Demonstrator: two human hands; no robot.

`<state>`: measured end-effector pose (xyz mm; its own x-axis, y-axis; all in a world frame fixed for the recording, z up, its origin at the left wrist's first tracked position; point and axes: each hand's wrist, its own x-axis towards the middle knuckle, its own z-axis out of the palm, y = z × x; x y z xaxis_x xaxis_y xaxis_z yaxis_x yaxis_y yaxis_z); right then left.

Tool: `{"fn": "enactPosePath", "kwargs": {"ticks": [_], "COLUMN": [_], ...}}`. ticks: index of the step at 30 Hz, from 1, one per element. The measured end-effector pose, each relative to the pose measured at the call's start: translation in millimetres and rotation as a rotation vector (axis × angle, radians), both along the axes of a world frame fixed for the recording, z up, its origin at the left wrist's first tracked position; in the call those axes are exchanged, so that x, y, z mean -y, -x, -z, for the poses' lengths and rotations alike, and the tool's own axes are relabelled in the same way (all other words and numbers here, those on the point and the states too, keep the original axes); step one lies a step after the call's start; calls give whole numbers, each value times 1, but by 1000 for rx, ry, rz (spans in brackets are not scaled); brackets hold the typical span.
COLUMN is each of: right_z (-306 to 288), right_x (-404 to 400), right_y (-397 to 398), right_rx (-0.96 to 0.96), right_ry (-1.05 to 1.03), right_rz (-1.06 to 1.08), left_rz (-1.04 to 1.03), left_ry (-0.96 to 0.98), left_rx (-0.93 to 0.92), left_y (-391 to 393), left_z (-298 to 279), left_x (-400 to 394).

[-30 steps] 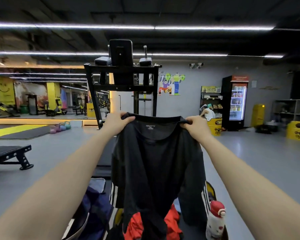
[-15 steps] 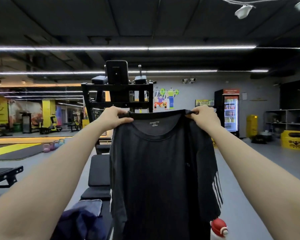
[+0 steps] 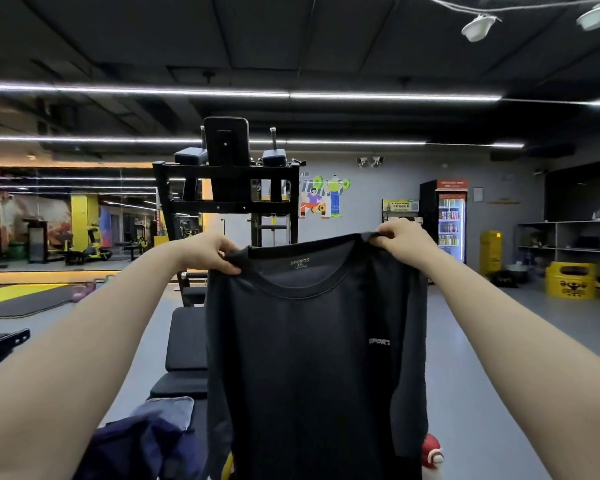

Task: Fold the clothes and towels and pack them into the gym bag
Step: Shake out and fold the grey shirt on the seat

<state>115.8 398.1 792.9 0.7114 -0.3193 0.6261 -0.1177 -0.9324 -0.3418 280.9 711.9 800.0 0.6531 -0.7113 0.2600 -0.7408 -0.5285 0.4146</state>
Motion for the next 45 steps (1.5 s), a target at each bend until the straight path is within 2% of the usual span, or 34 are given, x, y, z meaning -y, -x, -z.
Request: {"fn": "enactPosePath", "kwargs": {"ticks": [4, 8, 11, 17, 25, 29, 34, 39, 45], "right_z": [3, 11, 17, 23, 26, 26, 29, 34, 43], "right_x": [6, 12, 14, 26, 40, 42, 47, 49, 54], "right_y": [0, -1, -2, -12, -24, -32, -41, -44, -38], "right_rx": [-46, -2, 31, 68, -11, 5, -2, 100, 167], "right_ry": [14, -32, -74, -87, -8, -7, -18, -71, -208], "right_rz": [-50, -53, -68, -33, -40, -38, -17, 22, 34], "left_rz": [-79, -169, -215, -275, -220, -215, -272, -245, -69], "left_ry": [152, 358, 453, 312, 85, 141, 269, 187, 39], "left_rx": [138, 291, 320, 376, 245, 201, 293, 286, 152], "left_y": [-5, -6, -8, -16, -29, -37, -46, -47, -41], "left_z": [2, 6, 11, 11, 15, 24, 29, 24, 22], "left_x": [-2, 3, 3, 1, -4, -3, 1, 2, -2]}}
